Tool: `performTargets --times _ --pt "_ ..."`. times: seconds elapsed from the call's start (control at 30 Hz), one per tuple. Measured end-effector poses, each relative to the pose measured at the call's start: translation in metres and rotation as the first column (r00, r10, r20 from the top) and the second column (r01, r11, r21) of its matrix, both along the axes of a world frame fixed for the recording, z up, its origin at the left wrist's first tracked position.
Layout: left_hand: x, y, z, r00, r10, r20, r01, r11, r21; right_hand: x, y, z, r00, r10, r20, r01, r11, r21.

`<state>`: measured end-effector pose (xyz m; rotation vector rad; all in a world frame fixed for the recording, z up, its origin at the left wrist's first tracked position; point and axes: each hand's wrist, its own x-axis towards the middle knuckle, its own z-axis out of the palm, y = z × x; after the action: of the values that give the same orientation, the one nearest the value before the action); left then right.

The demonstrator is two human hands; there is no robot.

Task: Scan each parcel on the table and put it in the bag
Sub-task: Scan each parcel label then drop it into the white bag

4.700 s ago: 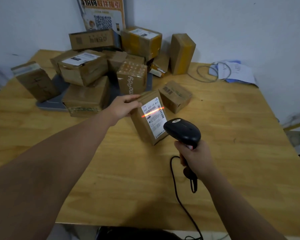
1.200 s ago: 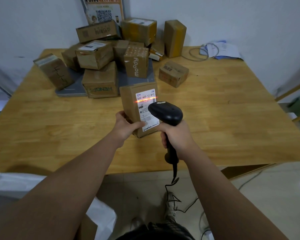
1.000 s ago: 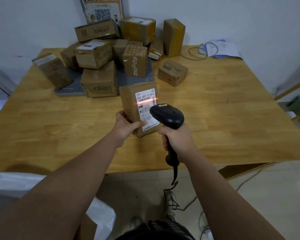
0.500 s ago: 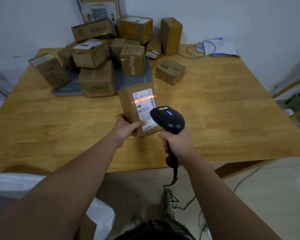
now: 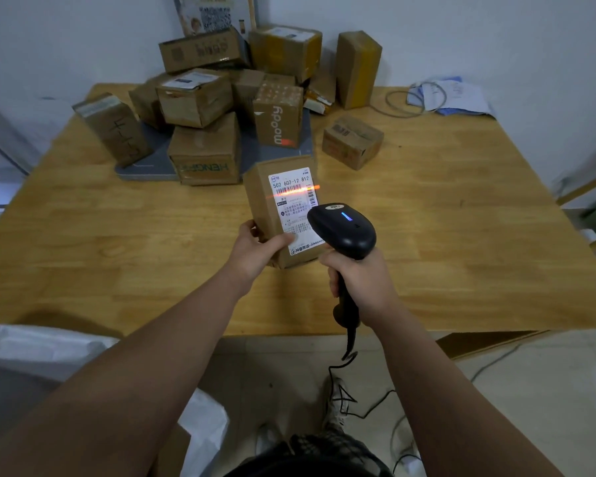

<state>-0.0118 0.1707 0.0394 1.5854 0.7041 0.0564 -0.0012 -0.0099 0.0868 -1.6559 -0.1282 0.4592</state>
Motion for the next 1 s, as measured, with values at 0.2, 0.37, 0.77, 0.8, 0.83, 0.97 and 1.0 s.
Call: performTargets --times 0.2,0.37,0.77,0.8,0.83,0.97,1.0 --pt "-0.04 0.025 0.003 0.992 0.113 0.054 -0.114 0.993 0.017 -0.004 0.042 -0.003 0.99 0.134 -0.042 -0.134 0.991 -0.003" --pt "-0.09 0.04 -0.002 0.964 0.253 0.08 -0.255 0.967 0.021 -0.021 0.083 -0.015 0.931 0.364 -0.037 -0.365 0.931 -0.028" --pt "-0.272 -0.007 -0.077 0.463 0.885 0.048 -0.885 0.465 -0.031 -0.097 0.138 -0.066 0.558 0.814 -0.163 -0.83 0.547 -0.111" --pt "-0.286 -0.007 -0.083 0.402 0.916 0.021 -0.915 0.402 -0.017 -0.107 0.145 -0.071 0.535 0.823 -0.189 -0.845 0.519 -0.131" --pt "-0.301 -0.006 -0.092 0.338 0.941 -0.021 -0.941 0.338 -0.002 -0.117 0.152 -0.076 0.521 0.824 -0.222 -0.854 0.498 -0.151" --pt "-0.358 0.028 -0.133 0.217 0.933 -0.286 -0.973 0.229 0.007 -0.161 0.193 -0.096 0.418 0.841 -0.343 -0.905 0.352 -0.24" --pt "-0.371 0.042 -0.144 0.223 0.902 -0.369 -0.965 0.257 0.046 -0.172 0.205 -0.101 0.391 0.844 -0.367 -0.916 0.32 -0.242"
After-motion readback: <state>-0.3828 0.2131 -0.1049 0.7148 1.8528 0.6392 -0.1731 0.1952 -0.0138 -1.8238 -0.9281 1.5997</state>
